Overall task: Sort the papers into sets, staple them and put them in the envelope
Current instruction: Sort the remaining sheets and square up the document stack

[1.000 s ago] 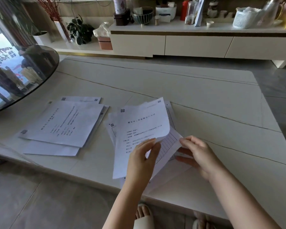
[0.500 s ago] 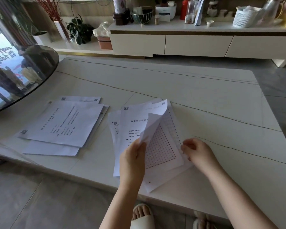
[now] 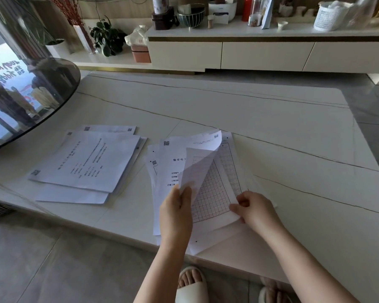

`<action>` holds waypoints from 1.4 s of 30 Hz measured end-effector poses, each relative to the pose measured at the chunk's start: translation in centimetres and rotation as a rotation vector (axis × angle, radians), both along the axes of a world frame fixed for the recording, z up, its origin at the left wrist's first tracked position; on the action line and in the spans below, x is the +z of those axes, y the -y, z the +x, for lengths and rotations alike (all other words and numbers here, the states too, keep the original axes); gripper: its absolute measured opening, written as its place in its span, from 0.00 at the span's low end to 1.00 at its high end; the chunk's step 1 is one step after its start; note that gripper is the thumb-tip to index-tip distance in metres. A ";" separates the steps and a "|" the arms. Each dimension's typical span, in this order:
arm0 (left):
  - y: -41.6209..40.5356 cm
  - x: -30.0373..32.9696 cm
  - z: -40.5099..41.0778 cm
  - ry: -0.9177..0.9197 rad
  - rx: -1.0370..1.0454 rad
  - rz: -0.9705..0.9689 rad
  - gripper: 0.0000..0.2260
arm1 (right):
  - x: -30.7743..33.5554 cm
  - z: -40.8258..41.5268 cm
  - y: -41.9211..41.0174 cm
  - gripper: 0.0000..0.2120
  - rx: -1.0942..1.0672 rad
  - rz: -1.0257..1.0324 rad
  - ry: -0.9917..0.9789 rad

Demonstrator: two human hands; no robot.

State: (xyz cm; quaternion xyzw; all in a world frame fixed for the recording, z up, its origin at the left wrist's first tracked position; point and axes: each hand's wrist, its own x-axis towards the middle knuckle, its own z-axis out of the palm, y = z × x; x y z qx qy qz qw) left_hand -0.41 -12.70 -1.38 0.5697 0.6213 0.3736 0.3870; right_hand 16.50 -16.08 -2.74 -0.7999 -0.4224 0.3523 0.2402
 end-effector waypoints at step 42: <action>0.5 0.6 0.3 -0.024 0.046 0.029 0.17 | -1.7 2.8 -0.5 0.07 -0.185 0.081 -0.241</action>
